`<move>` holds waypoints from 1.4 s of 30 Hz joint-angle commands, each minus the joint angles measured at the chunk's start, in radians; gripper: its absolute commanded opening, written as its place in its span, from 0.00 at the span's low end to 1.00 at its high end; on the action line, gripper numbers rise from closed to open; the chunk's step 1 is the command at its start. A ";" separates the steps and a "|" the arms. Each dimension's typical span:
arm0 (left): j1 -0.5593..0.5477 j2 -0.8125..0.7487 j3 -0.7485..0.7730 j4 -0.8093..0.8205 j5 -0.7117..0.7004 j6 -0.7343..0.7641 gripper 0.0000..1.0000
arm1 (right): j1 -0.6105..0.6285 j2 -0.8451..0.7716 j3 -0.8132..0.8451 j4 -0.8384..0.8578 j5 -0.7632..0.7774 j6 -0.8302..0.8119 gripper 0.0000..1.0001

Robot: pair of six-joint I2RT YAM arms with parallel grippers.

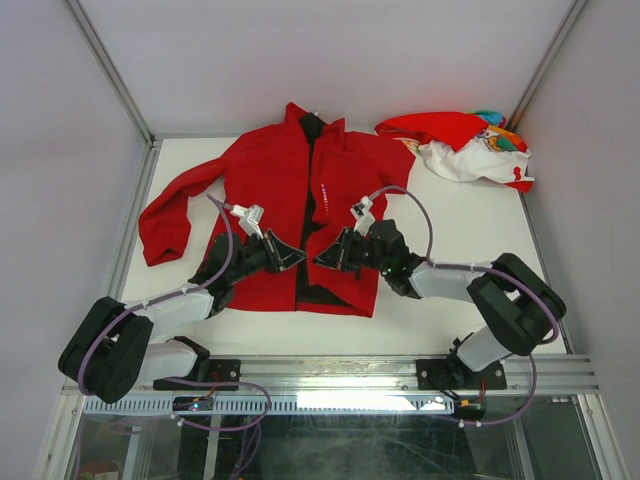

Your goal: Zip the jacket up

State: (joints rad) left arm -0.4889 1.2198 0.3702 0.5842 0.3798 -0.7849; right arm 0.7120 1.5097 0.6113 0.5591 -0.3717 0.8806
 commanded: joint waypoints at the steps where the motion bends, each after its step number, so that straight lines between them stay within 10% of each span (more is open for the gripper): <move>1: 0.009 0.039 -0.058 0.088 0.016 -0.007 0.01 | 0.032 0.074 -0.059 0.104 0.010 -0.040 0.00; 2: 0.009 0.049 -0.068 0.096 0.024 -0.010 0.04 | 0.036 0.087 -0.068 0.119 -0.116 -0.256 0.74; 3: 0.009 0.057 -0.077 0.104 0.033 -0.012 0.08 | 0.046 0.101 -0.078 0.135 -0.132 -0.277 0.83; 10: 0.009 0.078 -0.114 0.102 0.073 -0.005 0.29 | 0.070 0.161 -0.131 0.260 -0.115 -0.210 0.81; 19: 0.009 0.129 -0.110 0.089 0.087 0.017 0.31 | 0.070 0.152 -0.139 0.260 -0.077 -0.194 0.76; 26: 0.000 0.201 -0.092 0.121 0.154 0.035 0.25 | 0.070 0.138 -0.146 0.259 -0.062 -0.194 0.76; 32: -0.011 0.230 -0.090 0.233 0.230 -0.037 0.00 | 0.073 0.102 -0.161 0.254 -0.030 -0.177 0.76; 42: -0.014 0.067 -0.096 0.337 0.265 -0.181 0.00 | 0.104 0.001 -0.217 0.364 -0.011 -0.129 0.79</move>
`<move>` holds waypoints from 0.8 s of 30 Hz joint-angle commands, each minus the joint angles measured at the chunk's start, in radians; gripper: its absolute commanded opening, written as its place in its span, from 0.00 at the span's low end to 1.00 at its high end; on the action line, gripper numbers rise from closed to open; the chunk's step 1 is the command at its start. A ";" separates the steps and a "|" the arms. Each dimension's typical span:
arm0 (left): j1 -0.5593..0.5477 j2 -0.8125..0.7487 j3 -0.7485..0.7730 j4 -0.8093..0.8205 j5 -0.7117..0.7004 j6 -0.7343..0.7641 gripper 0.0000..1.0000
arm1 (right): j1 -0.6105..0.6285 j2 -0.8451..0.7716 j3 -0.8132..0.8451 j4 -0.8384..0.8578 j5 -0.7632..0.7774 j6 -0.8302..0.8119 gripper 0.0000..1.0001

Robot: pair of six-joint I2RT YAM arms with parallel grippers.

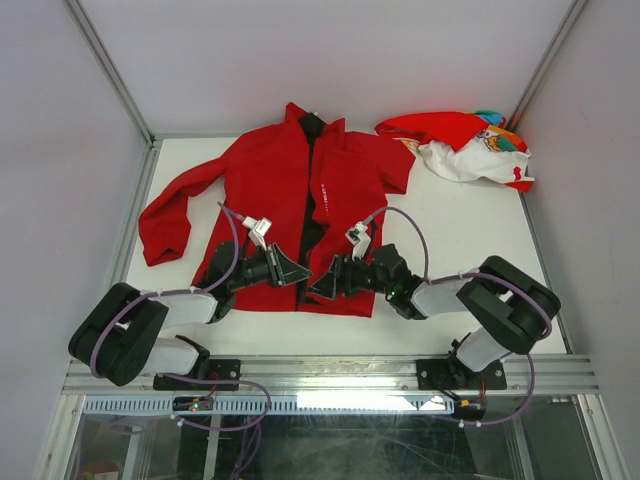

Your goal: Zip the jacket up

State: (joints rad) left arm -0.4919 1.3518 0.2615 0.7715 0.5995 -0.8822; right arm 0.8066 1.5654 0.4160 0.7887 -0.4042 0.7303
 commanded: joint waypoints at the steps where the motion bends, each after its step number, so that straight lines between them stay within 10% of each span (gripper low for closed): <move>1: -0.012 -0.079 0.012 0.157 0.044 -0.096 0.00 | 0.010 -0.063 -0.026 0.154 0.016 0.026 0.79; 24: -0.045 -0.129 0.001 0.228 0.004 -0.213 0.00 | 0.025 -0.136 -0.039 0.300 -0.080 -0.005 0.53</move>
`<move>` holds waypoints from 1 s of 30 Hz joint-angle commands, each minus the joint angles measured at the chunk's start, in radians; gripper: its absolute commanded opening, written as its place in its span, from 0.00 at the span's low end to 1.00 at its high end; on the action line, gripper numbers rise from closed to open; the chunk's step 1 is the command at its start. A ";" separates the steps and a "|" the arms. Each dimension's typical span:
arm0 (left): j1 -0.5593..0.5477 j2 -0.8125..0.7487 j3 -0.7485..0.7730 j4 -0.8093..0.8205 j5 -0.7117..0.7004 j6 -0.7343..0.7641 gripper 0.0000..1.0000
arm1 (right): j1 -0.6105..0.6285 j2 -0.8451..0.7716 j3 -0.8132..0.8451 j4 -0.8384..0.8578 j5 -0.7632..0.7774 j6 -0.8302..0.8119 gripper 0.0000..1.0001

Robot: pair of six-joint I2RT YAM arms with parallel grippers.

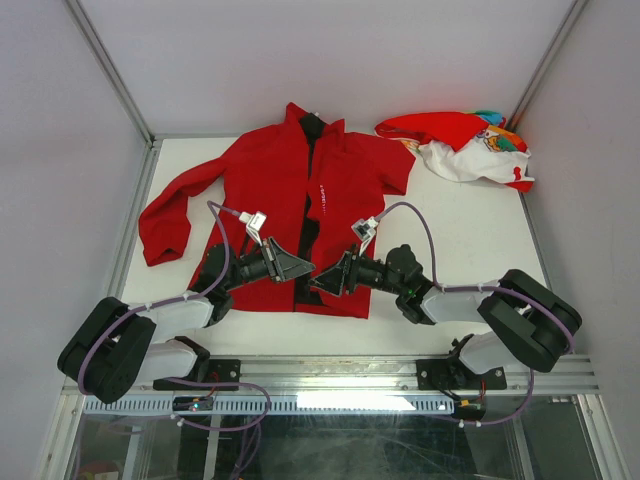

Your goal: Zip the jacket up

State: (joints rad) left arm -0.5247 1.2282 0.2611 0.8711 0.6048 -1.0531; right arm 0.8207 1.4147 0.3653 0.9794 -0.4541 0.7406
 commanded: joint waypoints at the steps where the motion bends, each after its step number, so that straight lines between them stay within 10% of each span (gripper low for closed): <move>1: -0.013 -0.004 0.001 0.132 -0.003 -0.045 0.00 | 0.011 0.019 0.009 0.118 -0.034 -0.016 0.52; 11: -0.028 -0.008 0.001 0.095 -0.037 -0.021 0.06 | 0.011 0.001 0.008 0.130 -0.038 -0.013 0.00; 18: -0.028 -0.175 0.003 -0.150 -0.121 0.098 0.29 | 0.002 -0.078 -0.007 0.062 0.005 -0.021 0.00; 30: -0.045 -0.197 -0.029 -0.181 -0.077 0.113 0.24 | 0.001 -0.090 -0.004 0.082 0.000 -0.002 0.00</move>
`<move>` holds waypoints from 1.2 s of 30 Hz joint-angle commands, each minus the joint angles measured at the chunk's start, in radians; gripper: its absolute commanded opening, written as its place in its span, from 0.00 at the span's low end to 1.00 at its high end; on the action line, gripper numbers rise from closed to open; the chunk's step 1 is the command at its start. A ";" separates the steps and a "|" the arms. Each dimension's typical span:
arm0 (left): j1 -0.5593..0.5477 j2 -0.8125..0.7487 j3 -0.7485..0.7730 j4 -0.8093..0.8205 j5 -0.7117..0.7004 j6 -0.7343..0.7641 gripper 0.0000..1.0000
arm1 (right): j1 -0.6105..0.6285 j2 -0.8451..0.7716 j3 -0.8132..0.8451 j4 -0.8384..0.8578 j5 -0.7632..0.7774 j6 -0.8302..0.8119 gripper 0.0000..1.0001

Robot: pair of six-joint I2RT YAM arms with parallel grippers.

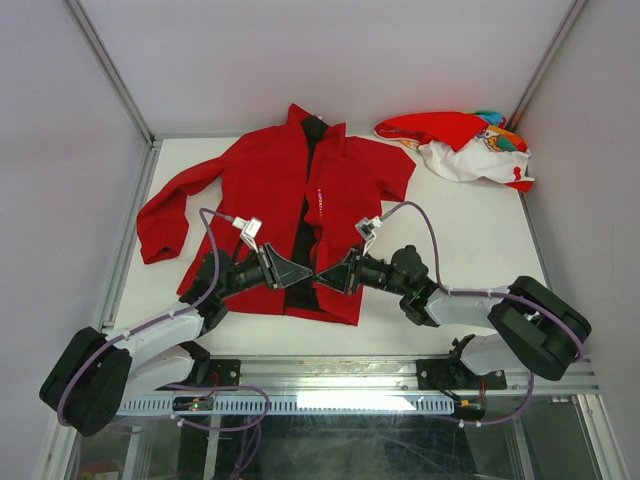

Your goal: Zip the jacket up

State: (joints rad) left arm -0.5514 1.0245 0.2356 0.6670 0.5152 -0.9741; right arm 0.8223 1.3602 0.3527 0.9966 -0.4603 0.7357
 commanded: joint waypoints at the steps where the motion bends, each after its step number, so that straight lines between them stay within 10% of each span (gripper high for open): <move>1: -0.024 0.012 -0.003 0.023 0.017 0.037 0.24 | 0.000 -0.037 0.008 0.063 0.007 0.004 0.00; 20: -0.126 0.022 -0.074 -0.040 -0.032 0.058 0.17 | -0.059 -0.051 -0.005 0.097 0.011 0.043 0.00; 36: -0.126 -0.101 0.213 -0.888 -0.449 0.276 0.47 | -0.154 -0.233 -0.090 -0.101 0.015 -0.021 0.00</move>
State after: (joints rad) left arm -0.6743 0.8944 0.3618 0.0139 0.1898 -0.7639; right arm 0.6884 1.1786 0.2752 0.9134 -0.4667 0.7532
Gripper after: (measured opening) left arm 0.434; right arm 0.022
